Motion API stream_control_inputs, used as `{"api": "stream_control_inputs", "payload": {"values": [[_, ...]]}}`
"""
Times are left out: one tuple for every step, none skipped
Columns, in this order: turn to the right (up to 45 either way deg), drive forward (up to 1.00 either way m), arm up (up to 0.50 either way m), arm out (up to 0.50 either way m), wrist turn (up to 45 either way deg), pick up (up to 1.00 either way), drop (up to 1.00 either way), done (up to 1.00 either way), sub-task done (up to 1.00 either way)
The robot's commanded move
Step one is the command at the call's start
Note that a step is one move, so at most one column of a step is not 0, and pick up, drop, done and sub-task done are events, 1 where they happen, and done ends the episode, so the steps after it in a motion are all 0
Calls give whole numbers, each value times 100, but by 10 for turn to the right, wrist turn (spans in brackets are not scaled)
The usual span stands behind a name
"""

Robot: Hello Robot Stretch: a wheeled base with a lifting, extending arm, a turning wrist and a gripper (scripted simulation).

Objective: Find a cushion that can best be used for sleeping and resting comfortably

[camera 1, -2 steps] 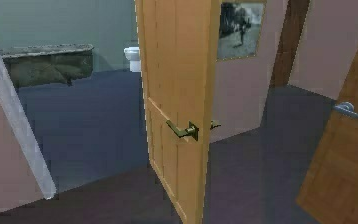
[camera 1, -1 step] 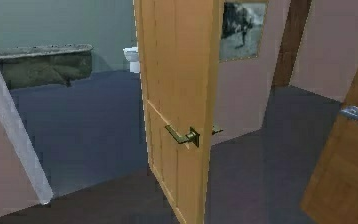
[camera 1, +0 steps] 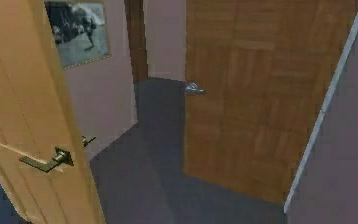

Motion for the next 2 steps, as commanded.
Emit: {"api": "stream_control_inputs", "payload": {"values": [[0,70,0,0,0,0,0,0,0],[-330,0,0,0,0,0,0,0,0]]}}
